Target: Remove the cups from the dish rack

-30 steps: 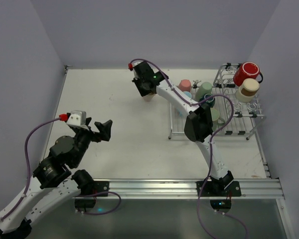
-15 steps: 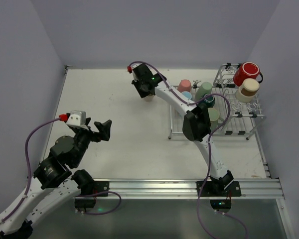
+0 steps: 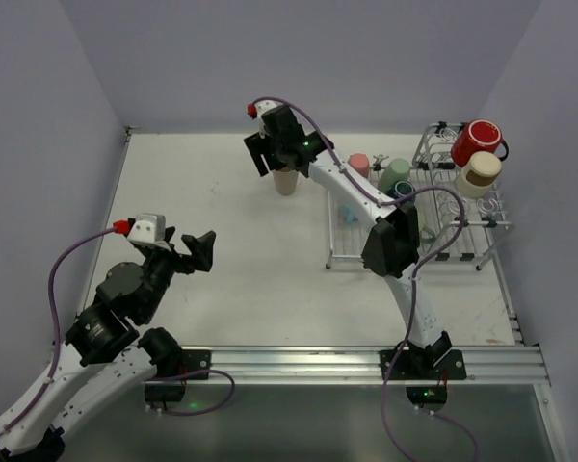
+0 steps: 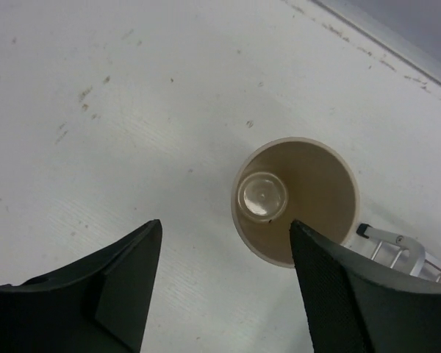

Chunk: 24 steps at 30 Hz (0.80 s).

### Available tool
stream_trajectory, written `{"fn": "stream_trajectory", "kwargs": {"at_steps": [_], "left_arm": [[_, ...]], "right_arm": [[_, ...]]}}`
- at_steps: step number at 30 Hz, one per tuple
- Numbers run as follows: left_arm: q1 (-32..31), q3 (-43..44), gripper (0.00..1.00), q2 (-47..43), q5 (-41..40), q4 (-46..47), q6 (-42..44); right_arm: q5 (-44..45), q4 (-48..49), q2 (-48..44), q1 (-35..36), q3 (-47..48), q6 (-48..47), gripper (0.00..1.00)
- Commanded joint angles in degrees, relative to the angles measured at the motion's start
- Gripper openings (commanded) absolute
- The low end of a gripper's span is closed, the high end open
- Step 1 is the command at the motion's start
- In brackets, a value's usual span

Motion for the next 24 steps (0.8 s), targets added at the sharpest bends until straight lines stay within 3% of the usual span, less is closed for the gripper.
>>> {"fn": "stream_trajectory", "kwargs": {"at_steps": [1,5,9,11,15,24], "left_arm": [[0.6,-0.2,1.0,-0.3,1.0,2.1,1.8],[0.8,-0.1,1.0,-0.3,1.1,2.2,1.8],[1.1,-0.1,1.0,-0.3,1.8,2.2,1.8],[1.3,-0.1,1.0,-0.6,2.5,2.2,1.7],[1.9,-0.1,1.0,-1.2,4.1,2.5,1.8],[2.0,-0.4,1.0,-3.3,5.5,2.6,1.6]], "right_arm": [[2.8,4.1,-8.6,0.0,-1.6,1.7,0.77],[7.9,8.6,-17.7,0.0,-9.1,5.5,0.88],[15.6,18.9,-31.0,0.0,-29.2,10.4,0.93],[23.9,21.0,-37.3,0.2,-36.0,13.6,0.95],[35.1,22.3,-42.4,-0.8,-50.5,18.9,0.98],[35.9,15.6,-41.9,-6.7,-57.1,30.1,0.98]]}}
